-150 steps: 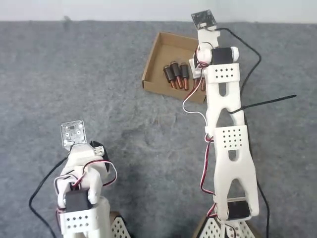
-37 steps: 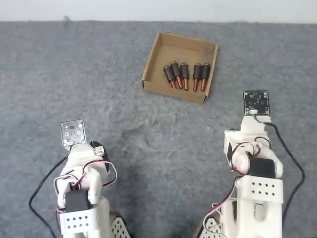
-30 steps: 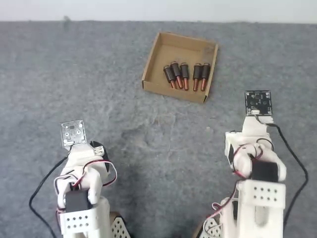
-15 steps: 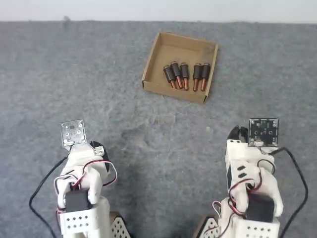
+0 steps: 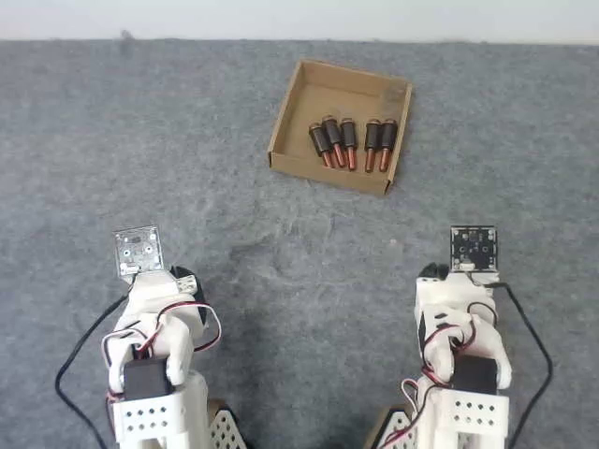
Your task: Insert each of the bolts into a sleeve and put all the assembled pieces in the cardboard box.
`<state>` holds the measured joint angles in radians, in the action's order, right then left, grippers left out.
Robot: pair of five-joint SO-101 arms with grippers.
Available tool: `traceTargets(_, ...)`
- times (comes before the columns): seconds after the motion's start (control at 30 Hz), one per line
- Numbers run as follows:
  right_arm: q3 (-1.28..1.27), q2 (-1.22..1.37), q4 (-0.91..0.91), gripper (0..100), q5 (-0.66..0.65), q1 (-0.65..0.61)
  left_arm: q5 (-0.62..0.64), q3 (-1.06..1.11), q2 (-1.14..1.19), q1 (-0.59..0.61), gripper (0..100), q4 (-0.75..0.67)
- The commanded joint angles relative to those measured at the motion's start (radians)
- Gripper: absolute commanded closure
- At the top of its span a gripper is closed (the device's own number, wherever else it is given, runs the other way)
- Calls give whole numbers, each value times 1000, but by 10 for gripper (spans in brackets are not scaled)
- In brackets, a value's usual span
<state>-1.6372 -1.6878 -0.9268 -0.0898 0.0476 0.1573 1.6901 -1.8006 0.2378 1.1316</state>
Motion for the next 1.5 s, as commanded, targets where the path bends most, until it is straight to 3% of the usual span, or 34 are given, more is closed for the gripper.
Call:
traceTargets(0.0, -6, -15, -56, 992, 6, 1, -109, -5, -20, 0, 989, 3)
traceTargets(0.2, -9, -16, -133, 992, 8, 5, -264, -5, -20, 68, 989, 5)
traceTargets(0.4, -55, -7, -136, 992, 3, 2, -267, -5, -21, 77, 989, 8)
traceTargets(0.57, -52, -16, -213, 992, 3, 2, -272, -5, -23, 72, 989, 138)
traceTargets(0.87, -26, -16, -341, 992, 6, 10, -269, -5, -21, 77, 989, 132)
traceTargets(1.47, -26, -16, -343, 992, 5, 10, -269, -5, -21, 80, 988, 132)
